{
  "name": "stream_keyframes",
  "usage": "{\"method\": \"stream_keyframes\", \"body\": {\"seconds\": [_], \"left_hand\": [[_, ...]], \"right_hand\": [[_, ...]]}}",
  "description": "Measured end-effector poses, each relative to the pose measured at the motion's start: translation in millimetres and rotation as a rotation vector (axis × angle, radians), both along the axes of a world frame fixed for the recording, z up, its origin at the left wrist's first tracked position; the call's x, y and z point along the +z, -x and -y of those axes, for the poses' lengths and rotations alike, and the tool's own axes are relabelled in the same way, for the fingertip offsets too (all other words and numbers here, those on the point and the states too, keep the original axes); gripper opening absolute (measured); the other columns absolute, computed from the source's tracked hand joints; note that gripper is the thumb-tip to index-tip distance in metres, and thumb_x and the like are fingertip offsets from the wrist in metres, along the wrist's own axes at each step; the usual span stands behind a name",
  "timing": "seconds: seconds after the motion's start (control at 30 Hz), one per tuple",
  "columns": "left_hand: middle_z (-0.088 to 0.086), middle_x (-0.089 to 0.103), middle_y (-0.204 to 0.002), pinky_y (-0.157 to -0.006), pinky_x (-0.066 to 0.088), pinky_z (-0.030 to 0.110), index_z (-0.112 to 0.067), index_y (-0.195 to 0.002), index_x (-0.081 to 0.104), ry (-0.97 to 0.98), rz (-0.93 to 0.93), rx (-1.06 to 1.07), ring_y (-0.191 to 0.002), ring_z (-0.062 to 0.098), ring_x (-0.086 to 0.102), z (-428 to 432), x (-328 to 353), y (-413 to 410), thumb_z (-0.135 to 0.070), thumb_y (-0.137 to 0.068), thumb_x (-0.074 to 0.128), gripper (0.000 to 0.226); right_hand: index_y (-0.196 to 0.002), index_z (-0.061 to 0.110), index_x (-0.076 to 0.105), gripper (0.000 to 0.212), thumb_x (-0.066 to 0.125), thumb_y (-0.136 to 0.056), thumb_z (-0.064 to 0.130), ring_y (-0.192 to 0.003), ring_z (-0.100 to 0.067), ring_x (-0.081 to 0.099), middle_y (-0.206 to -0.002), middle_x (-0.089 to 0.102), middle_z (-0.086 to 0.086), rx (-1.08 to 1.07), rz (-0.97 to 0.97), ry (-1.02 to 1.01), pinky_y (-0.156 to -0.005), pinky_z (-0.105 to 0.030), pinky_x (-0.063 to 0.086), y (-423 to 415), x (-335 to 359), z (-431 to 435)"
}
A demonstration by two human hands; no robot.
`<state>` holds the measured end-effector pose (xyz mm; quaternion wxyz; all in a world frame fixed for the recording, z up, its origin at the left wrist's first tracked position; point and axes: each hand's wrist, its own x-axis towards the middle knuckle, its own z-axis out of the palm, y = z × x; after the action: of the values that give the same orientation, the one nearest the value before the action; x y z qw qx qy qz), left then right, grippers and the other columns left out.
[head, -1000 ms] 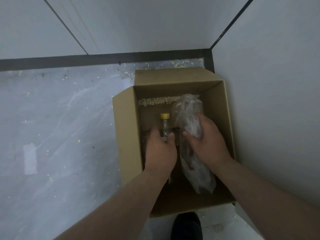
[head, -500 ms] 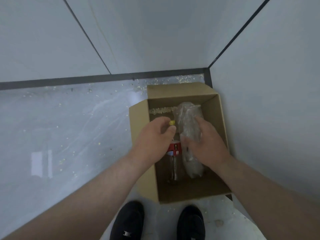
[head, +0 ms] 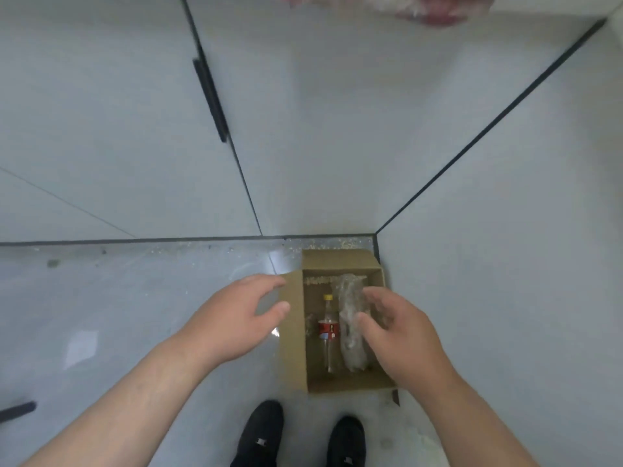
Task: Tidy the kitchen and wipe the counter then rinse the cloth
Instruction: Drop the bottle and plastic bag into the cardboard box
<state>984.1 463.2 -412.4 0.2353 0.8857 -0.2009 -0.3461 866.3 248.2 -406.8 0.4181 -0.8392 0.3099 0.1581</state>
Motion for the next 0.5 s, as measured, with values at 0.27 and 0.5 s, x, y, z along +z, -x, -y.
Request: {"method": "stream_keyframes", "body": {"seconds": [0.27,0.5], "left_hand": [[-0.014,0.055,-0.137,-0.099,0.038,0.024,-0.032,-0.133,0.055,0.070,0.062,0.075,-0.125,0.008,0.050,-23.9,176.2,10.8,-0.037,-0.094,0.058,0.040],[-0.016,0.054,-0.137,-0.101,0.035,0.020,-0.031,-0.133,0.055,0.149,0.163,-0.097,-0.128,0.004,0.047,-21.7,297.0,31.5,-0.036,-0.094,0.057,0.039]], "right_hand": [[-0.137,0.032,0.054,0.044,0.061,-0.094,0.035,-0.122,-0.004,0.050,-0.135,0.056,0.017,0.039,0.074,0.076,-0.107,-0.029,0.042,13.9,194.7,-15.1],[-0.134,0.033,0.054,0.042,0.064,-0.093,0.033,-0.115,-0.004,0.051,-0.122,0.052,0.022,-0.100,0.165,0.145,-0.101,-0.028,0.044,65.4,331.6,-34.8]]}}
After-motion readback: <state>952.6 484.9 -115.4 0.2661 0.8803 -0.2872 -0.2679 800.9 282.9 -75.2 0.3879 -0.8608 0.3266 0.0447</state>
